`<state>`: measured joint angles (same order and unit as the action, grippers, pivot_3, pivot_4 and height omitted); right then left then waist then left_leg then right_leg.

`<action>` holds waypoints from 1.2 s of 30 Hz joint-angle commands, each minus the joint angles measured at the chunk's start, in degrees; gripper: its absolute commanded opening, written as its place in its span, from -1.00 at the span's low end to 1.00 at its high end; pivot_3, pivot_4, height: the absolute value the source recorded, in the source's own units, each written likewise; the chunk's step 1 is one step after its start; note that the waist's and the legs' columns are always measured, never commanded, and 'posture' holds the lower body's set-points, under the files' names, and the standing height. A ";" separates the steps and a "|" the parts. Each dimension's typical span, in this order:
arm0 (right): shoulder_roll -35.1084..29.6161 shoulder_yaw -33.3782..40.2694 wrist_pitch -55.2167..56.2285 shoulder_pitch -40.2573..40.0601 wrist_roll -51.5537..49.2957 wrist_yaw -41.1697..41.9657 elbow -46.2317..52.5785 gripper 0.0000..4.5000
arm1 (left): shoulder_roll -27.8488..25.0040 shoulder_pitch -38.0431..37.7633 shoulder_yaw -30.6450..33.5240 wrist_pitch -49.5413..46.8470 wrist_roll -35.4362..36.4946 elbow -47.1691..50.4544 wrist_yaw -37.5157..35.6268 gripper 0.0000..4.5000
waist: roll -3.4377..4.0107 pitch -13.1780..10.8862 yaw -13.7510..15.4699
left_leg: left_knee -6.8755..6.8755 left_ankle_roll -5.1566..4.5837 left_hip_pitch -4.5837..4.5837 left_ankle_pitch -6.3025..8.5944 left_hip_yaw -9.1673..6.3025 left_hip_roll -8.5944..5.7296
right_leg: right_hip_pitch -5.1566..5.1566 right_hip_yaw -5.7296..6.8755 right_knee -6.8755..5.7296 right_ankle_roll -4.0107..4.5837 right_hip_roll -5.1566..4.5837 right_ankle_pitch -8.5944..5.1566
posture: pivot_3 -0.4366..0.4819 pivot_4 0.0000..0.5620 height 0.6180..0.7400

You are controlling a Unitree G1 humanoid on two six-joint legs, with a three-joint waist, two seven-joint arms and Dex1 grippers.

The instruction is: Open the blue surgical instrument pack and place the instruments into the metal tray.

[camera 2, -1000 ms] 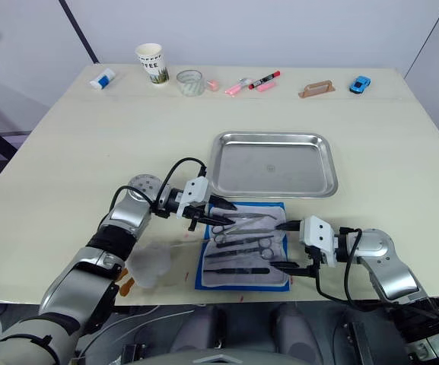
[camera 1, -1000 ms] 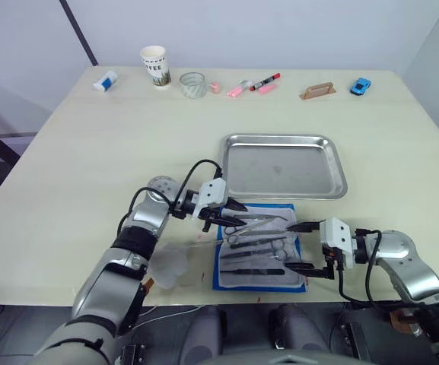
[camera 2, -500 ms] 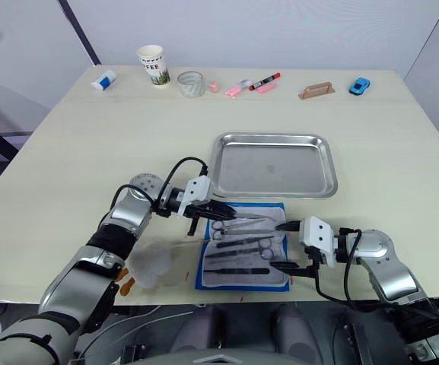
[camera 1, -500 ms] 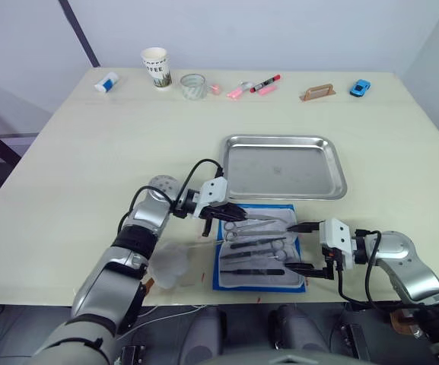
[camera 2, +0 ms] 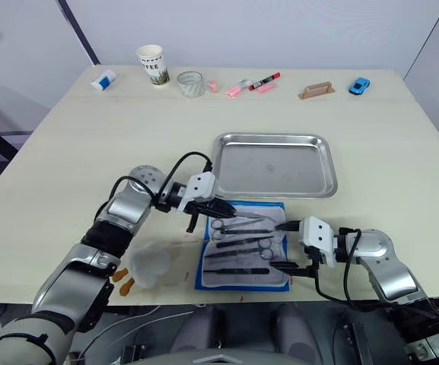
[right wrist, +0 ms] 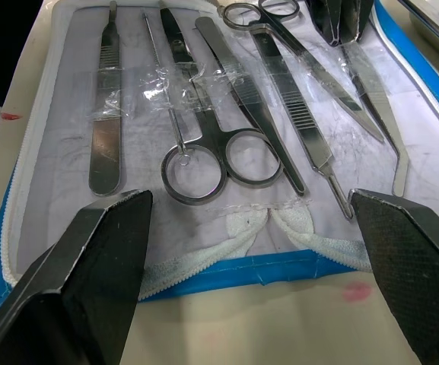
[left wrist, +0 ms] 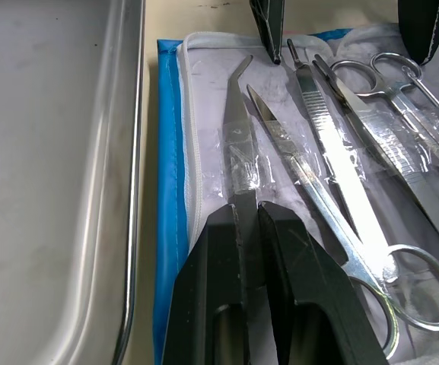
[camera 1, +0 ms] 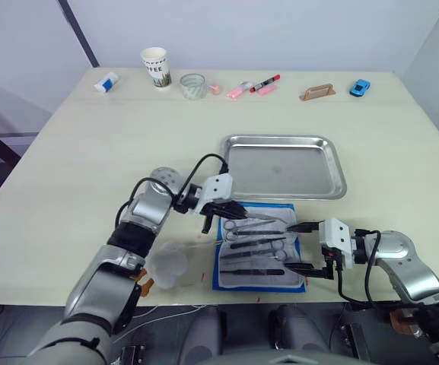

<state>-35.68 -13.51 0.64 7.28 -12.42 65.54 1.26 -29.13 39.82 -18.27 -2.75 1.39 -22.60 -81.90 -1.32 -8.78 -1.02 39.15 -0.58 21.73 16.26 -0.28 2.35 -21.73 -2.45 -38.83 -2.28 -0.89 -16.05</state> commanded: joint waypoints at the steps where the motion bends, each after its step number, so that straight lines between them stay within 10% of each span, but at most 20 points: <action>1: 0.33 -2.56 -1.27 -0.71 4.23 -1.82 -3.23 1.00 | -0.77 1.34 -0.04 -1.69 0.53 3.77 -0.21 -0.99 | 0.00 0.00 -0.01 | 0.00 0.00 0.00 0.00 0.00 0.00 | 0.00 0.00 0.00 0.00 0.00 0.00 | -0.05 -0.47 1.00; 36: 0.12 -3.64 -1.28 0.14 4.56 -1.34 -4.58 1.00 | -9.06 -1.50 1.15 -9.45 2.23 13.07 -0.67 -0.99 | 0.01 -0.02 -1.18 | -0.09 0.00 -0.01 0.00 -0.16 0.04 | -0.02 0.04 -0.01 0.09 0.02 -0.06 | -0.05 -0.47 1.00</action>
<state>-35.20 -14.92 0.88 8.65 -12.14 65.55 0.70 -36.99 38.00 -18.60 -11.39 2.54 -11.80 -82.32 -1.31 -8.81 -2.21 39.06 -0.58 21.72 16.26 -0.45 2.39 -21.75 -2.41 -38.84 -2.19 -0.87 -16.11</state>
